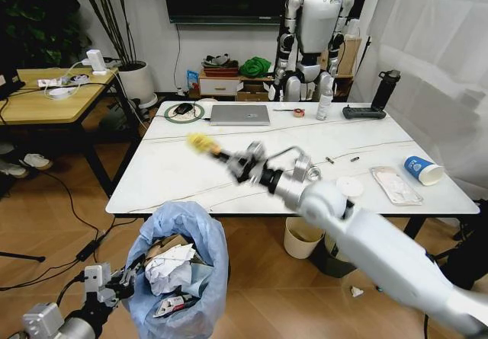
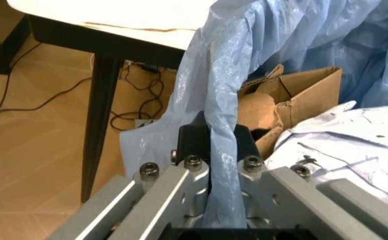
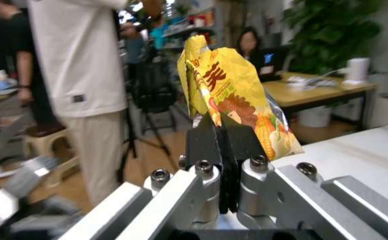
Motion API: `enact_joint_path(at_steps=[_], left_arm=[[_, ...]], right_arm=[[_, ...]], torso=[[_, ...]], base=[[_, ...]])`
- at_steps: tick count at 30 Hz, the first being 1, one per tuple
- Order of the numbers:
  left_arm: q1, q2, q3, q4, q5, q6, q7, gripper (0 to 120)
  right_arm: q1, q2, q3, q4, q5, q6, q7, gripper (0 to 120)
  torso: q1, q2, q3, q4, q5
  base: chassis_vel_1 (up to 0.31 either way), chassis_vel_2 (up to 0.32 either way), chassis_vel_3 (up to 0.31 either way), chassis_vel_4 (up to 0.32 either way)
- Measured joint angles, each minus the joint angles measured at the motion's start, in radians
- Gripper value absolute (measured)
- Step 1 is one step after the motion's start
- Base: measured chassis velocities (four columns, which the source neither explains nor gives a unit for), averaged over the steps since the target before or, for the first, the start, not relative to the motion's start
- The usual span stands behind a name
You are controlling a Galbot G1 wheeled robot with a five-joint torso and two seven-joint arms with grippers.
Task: Pick up the trash bin and place the trash from the table into it.
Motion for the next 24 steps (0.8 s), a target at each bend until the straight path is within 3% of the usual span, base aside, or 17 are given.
enact_joint_path(at_steps=[3,11,22,24], left_arm=[[-0.005,-0.002,0.000,0.000,-0.001,0.002,-0.002,0],[-0.018,-0.007,0.008,0.004,-0.002,0.005,-0.006,0],[-0.035,0.006,0.024,0.019,-0.008,0.009,-0.010,0],[-0.036,0.007,0.027,0.022,-0.008,0.009,-0.011,0]], right_arm=[[-0.024,-0.004,-0.101,0.013,-0.054,0.015,0.006,0],[-0.054,0.002,-0.174,0.023,-0.128,0.019,0.033,2],[-0.064,-0.033,-0.114,0.066,-0.154,0.006,0.083,46],[-0.066,-0.035,-0.099,0.074,-0.149,0.004,0.087,50]], torso=[[0.000,0.000,0.000,0.0000,0.0001],[0.000,0.000,0.000,-0.0001,0.0000],[0.000,0.000,0.000,-0.0002,0.0001],[0.000,0.000,0.000,-0.0001,0.0002]], base=[[0.000,0.000,0.000,0.000],[0.000,0.000,0.000,0.000],[0.000,0.000,0.000,0.000],[0.000,0.000,0.000,0.000]])
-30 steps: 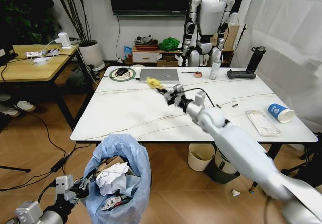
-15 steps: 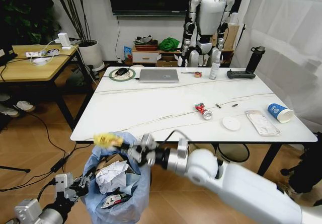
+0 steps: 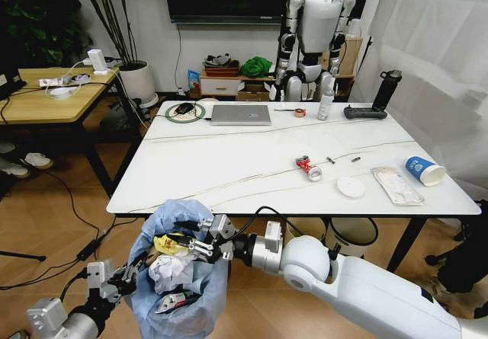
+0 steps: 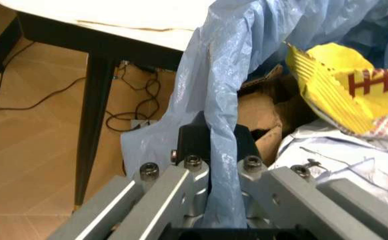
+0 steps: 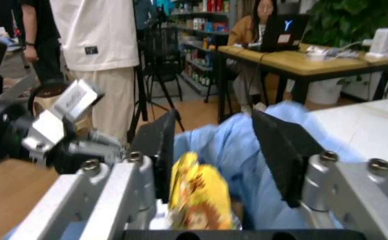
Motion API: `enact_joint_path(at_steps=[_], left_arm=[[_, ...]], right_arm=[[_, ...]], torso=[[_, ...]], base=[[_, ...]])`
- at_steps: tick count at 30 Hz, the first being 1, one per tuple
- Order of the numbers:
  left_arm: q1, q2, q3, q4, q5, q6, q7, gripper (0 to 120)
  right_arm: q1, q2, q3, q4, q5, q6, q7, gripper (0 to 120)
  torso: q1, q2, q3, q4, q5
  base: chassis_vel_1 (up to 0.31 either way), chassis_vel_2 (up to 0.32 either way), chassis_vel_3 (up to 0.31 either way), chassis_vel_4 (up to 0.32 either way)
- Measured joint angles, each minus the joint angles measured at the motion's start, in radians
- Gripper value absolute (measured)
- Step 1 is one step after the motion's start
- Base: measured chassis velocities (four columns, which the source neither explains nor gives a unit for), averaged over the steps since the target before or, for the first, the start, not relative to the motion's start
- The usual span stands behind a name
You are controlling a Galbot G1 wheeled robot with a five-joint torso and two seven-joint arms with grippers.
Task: Pick up the trash bin and place the trash from the table into it.
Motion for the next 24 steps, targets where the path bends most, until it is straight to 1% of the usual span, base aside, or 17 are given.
enact_joint_path(at_steps=[1,3,4,5,6,7,8,9,11,12,13,14,18,20,23,24], left_arm=[[-0.001,0.000,0.003,0.004,0.000,0.000,-0.001,0],[-0.005,-0.001,0.012,0.017,0.000,0.000,-0.001,0],[-0.007,-0.001,0.016,0.022,0.000,0.000,-0.001,0],[-0.008,-0.001,0.018,0.025,0.000,0.000,-0.001,0],[-0.008,-0.001,0.018,0.025,0.000,0.000,-0.001,0],[-0.011,0.000,0.024,0.029,-0.003,0.000,-0.001,0],[-0.013,0.000,0.026,0.030,-0.004,0.000,-0.001,0],[-0.017,0.002,0.030,0.033,-0.006,0.000,-0.001,0],[-0.022,0.005,0.035,0.035,-0.009,0.000,-0.001,0],[-0.022,0.005,0.035,0.035,-0.009,0.000,-0.001,0],[-0.024,0.005,0.038,0.035,-0.010,0.000,-0.001,0],[-0.025,0.005,0.041,0.035,-0.011,0.000,0.000,0],[-0.026,0.007,0.044,0.032,-0.019,0.000,0.000,0],[-0.026,0.007,0.044,0.031,-0.020,0.000,0.000,0],[-0.030,0.012,0.040,0.031,-0.032,0.000,0.002,0],[-0.031,0.013,0.040,0.031,-0.034,0.000,0.002,0]], right_arm=[[-0.003,-0.001,0.022,0.008,0.008,-0.003,0.005,51],[-0.015,0.002,0.104,0.013,0.037,-0.017,0.025,63],[-0.021,0.006,0.146,0.006,0.046,-0.024,0.037,67],[-0.027,0.009,0.179,-0.003,0.050,-0.031,0.048,69],[-0.027,0.009,0.179,-0.003,0.050,-0.031,0.048,69],[-0.040,0.014,0.244,-0.026,0.052,-0.055,0.077,77],[-0.046,0.015,0.278,-0.039,0.052,-0.068,0.094,79],[-0.057,0.019,0.340,-0.067,0.045,-0.097,0.131,84],[-0.073,0.029,0.422,-0.114,0.022,-0.137,0.176,91],[-0.073,0.029,0.422,-0.114,0.022,-0.137,0.176,91],[-0.083,0.037,0.475,-0.151,0.002,-0.167,0.203,96],[-0.090,0.044,0.507,-0.179,-0.009,-0.184,0.218,98],[-0.116,0.067,0.592,-0.313,-0.053,-0.245,0.265,100],[-0.120,0.068,0.598,-0.329,-0.061,-0.248,0.267,100],[-0.149,0.074,0.640,-0.445,-0.089,-0.266,0.274,100],[-0.153,0.076,0.647,-0.462,-0.093,-0.266,0.274,100]], torso=[[0.000,0.000,0.000,0.0000,-0.0002],[0.000,0.000,0.000,0.0000,-0.0002],[0.000,0.000,0.000,0.0000,0.0000],[0.000,0.000,0.000,0.0001,-0.0002],[0.000,0.000,0.000,0.0001,-0.0002],[0.000,0.000,0.000,0.0001,0.0001],[0.000,0.000,0.000,0.0001,0.0002],[0.000,0.000,0.000,0.0000,0.0001],[0.000,0.000,0.000,-0.0003,0.0000],[0.000,0.000,0.000,-0.0003,0.0000],[0.000,0.000,0.000,-0.0002,0.0001],[0.000,0.000,0.000,-0.0003,0.0002],[0.000,0.000,0.000,0.0001,0.0002],[0.000,0.000,0.000,0.0001,0.0002],[0.000,0.000,0.000,-0.0002,0.0002],[0.000,0.000,0.000,-0.0002,0.0002]], base=[[0.000,0.000,0.000,0.000],[0.000,0.000,0.000,0.000],[0.000,0.000,0.000,0.000],[0.000,0.000,0.000,0.000],[0.000,0.000,0.000,0.000],[0.000,0.000,0.000,0.000],[0.000,0.000,0.000,0.000],[0.000,0.000,0.000,0.000],[0.000,0.000,0.000,0.000],[0.000,0.000,0.000,0.000],[0.000,0.000,0.000,0.000],[0.000,0.000,0.000,0.000],[0.000,0.000,0.000,0.000],[0.000,0.000,0.000,0.000],[0.000,0.000,0.000,0.000],[0.000,0.000,0.000,0.000]])
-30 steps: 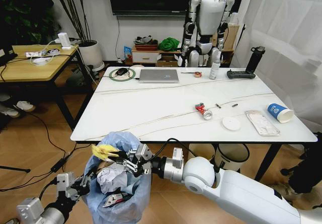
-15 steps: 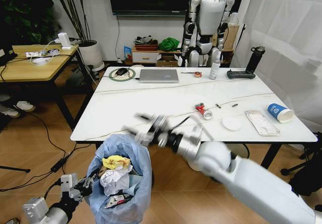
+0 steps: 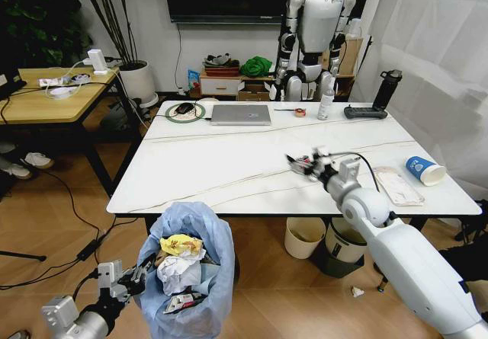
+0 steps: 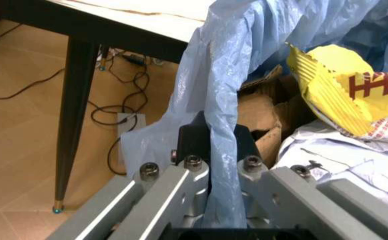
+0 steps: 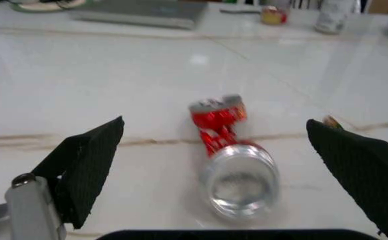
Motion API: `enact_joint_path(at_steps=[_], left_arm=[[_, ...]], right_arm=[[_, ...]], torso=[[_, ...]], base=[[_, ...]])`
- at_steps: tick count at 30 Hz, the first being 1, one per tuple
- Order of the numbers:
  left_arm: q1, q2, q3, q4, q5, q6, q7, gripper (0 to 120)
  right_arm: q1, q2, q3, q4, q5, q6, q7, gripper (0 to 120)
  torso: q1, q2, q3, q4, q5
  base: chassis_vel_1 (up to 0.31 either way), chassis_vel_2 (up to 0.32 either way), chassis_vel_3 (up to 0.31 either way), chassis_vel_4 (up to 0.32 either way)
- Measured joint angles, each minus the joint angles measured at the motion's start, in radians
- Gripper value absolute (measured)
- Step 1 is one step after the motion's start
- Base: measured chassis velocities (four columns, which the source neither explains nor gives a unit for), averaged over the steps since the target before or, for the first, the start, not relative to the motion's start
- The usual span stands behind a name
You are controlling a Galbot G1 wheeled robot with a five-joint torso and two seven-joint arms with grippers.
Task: Pick up the trash bin and place the trash from the table into it.
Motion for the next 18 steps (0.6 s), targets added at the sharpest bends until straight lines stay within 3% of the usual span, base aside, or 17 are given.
enact_joint_path(at_steps=[18], left_arm=[[-0.009,0.003,0.004,0.010,-0.006,0.000,0.001,0]], right_arm=[[0.016,0.030,0.015,-0.113,-0.011,0.034,-0.039,100]], torso=[[0.000,0.000,0.000,0.0002,-0.0001]], base=[[0.000,0.000,0.000,0.000]])
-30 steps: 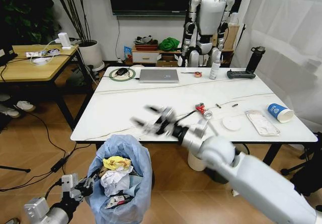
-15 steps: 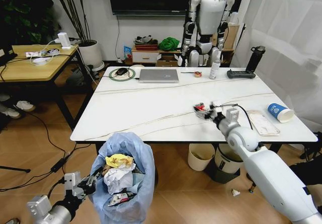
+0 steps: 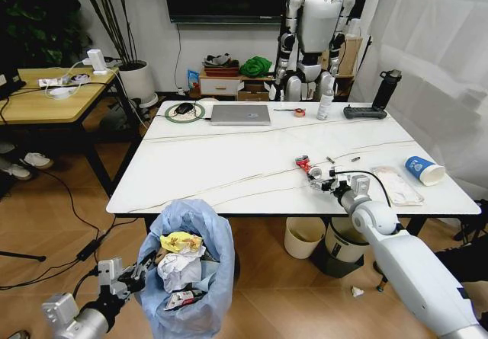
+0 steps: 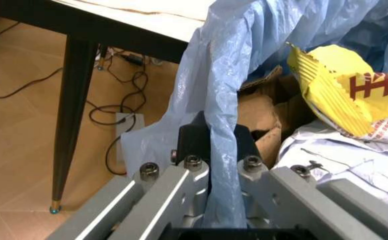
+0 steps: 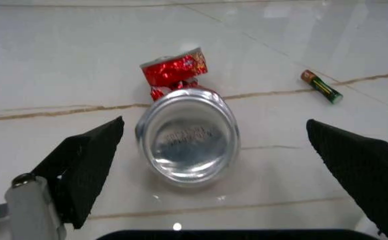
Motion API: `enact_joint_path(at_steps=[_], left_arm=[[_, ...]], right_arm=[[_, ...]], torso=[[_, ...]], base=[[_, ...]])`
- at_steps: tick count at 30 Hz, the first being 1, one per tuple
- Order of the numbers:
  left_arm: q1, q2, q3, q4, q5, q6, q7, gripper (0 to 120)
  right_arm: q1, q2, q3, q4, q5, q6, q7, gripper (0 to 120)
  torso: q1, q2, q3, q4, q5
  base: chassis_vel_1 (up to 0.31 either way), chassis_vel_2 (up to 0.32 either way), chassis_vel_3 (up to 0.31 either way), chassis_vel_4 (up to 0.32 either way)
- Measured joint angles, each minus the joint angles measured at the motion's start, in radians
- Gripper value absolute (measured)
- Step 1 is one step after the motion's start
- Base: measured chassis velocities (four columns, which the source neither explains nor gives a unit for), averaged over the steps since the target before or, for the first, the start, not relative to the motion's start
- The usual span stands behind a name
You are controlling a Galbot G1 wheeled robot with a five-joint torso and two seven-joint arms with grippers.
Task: Pick up the trash bin and place the trash from the table into it.
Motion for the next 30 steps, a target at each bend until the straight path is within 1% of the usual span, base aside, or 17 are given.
enact_joint_path(at_steps=[1,4,5,6,8,9,10,11,12,13,14,15,17,26,30], left_arm=[[0.000,-0.002,0.000,0.000,0.000,0.000,0.000,0],[0.001,-0.002,-0.001,0.000,0.001,0.000,0.000,0],[0.001,-0.002,-0.003,0.000,0.001,0.000,0.000,0],[0.001,-0.002,-0.003,0.000,0.001,0.000,0.000,0],[0.001,-0.002,-0.004,0.000,0.001,0.000,0.001,0],[0.001,-0.002,-0.005,0.000,0.000,0.000,0.001,0],[0.001,-0.002,-0.004,0.001,0.000,0.000,0.001,0],[0.000,-0.002,-0.004,0.001,0.000,0.000,0.001,0],[0.000,-0.002,-0.004,0.001,0.000,0.000,0.001,0],[-0.001,-0.002,-0.004,0.002,0.000,0.000,0.001,0],[-0.001,-0.002,-0.004,0.002,0.000,0.000,0.001,0],[-0.001,-0.002,-0.004,0.002,0.000,-0.001,0.001,0],[-0.002,-0.002,-0.004,0.002,-0.001,0.000,0.001,0],[-0.009,0.001,-0.006,0.005,-0.004,0.000,-0.001,0],[-0.014,0.006,-0.006,0.008,-0.009,0.001,-0.003,0]], right_arm=[[0.016,0.010,-0.008,-0.011,0.000,0.003,-0.005,99],[0.039,0.022,-0.022,-0.028,-0.001,0.007,-0.013,89],[0.042,0.022,-0.026,-0.033,-0.002,0.008,-0.017,82],[0.042,0.022,-0.026,-0.033,-0.002,0.008,-0.017,82],[0.043,0.022,-0.028,-0.035,-0.003,0.009,-0.020,77],[0.042,0.020,-0.030,-0.038,-0.003,0.010,-0.021,70],[0.042,0.020,-0.030,-0.038,-0.004,0.010,-0.021,68],[0.041,0.020,-0.030,-0.038,-0.004,0.010,-0.022,62],[0.041,0.020,-0.030,-0.039,-0.004,0.010,-0.022,61],[0.040,0.020,-0.031,-0.041,-0.004,0.012,-0.023,55],[0.040,0.020,-0.031,-0.041,-0.004,0.012,-0.023,55],[0.039,0.020,-0.031,-0.043,-0.005,0.013,-0.024,51],[0.039,0.020,-0.031,-0.046,-0.007,0.016,-0.026,48],[0.030,0.016,-0.033,-0.042,-0.019,0.020,-0.035,48],[0.037,0.007,-0.034,-0.007,0.014,0.019,-0.037,48]], torso=[[0.000,0.000,0.000,0.0000,-0.0001],[0.000,0.000,0.000,0.0003,-0.0002],[0.000,0.000,0.000,0.0003,-0.0002],[0.000,0.000,0.000,0.0003,-0.0002],[0.000,0.000,0.000,0.0001,-0.0001],[0.000,0.000,0.000,0.0000,-0.0002],[0.000,0.000,0.000,-0.0001,-0.0002],[0.000,0.000,0.000,-0.0001,-0.0002],[0.000,0.000,0.000,-0.0001,-0.0002],[0.000,0.000,0.000,0.0000,-0.0002],[0.000,0.000,0.000,0.0000,-0.0002],[0.000,0.000,0.000,0.0000,-0.0003],[0.000,0.000,0.000,0.0000,-0.0004],[0.000,0.000,0.000,-0.0001,-0.0004],[0.000,0.000,0.000,-0.0003,0.0003]], base=[[0.000,0.000,0.000,0.000],[0.000,0.000,0.000,0.000],[0.000,0.000,0.000,0.000],[0.000,0.000,0.000,0.000],[0.000,0.000,0.000,0.000],[0.000,0.000,0.000,0.000],[0.000,0.000,0.000,0.000],[0.000,0.000,0.000,0.000],[0.000,0.000,0.000,0.000],[0.000,0.000,0.000,0.000],[0.000,0.000,0.000,0.000],[0.000,0.000,0.000,0.000],[0.000,0.000,0.000,0.000],[0.000,0.000,0.000,0.000],[0.000,0.000,0.000,0.000]])
